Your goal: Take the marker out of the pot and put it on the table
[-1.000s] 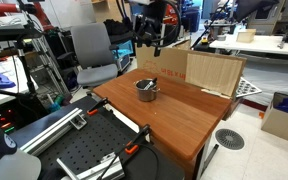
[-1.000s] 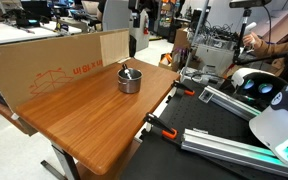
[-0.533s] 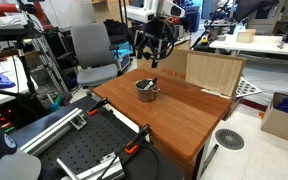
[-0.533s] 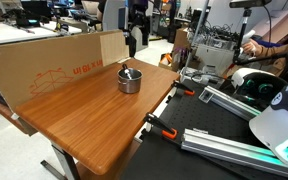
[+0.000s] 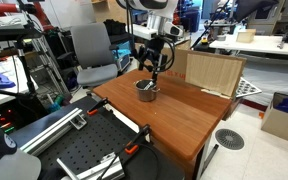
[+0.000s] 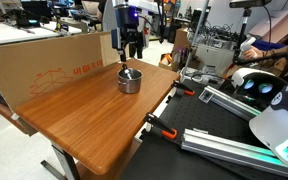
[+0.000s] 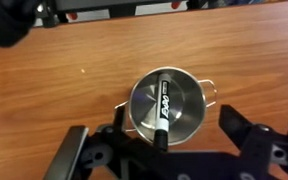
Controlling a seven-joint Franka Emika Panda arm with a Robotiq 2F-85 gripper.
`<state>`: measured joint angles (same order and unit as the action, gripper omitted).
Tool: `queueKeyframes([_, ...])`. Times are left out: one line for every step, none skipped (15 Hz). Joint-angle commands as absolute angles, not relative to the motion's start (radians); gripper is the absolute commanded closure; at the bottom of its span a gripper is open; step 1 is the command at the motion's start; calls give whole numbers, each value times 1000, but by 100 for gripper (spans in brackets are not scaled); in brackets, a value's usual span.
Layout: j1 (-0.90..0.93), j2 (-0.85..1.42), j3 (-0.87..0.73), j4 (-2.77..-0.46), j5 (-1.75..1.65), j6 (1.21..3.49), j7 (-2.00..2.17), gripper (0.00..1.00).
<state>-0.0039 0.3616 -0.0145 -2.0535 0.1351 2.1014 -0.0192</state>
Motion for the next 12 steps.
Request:
queueKeyframes([10, 428, -12, -1981, 99, 2066, 29, 0])
queueKeyframes([14, 443, -12, -1970, 95, 2068, 37, 0])
queueKeyframes([19, 461, -12, -1954, 90, 2067, 46, 0])
queueKeyframes([23, 476, -11, -1939, 86, 2062, 53, 0])
queueKeyframes([26, 490, -11, -1925, 80, 2058, 59, 0])
queueKeyframes([29, 504, -11, -1911, 76, 2057, 67, 0])
queueKeyframes([32, 516, -11, -1900, 75, 2068, 72, 2])
queueKeyframes([34, 531, -11, -1883, 74, 2055, 75, 27])
queueKeyframes([37, 545, -11, -1867, 70, 2050, 79, 27])
queueKeyframes([39, 559, -12, -1852, 68, 2043, 82, 35])
queueKeyframes([42, 571, -13, -1838, 63, 2036, 87, 43])
queueKeyframes([42, 579, -14, -1824, 51, 2023, 90, 51])
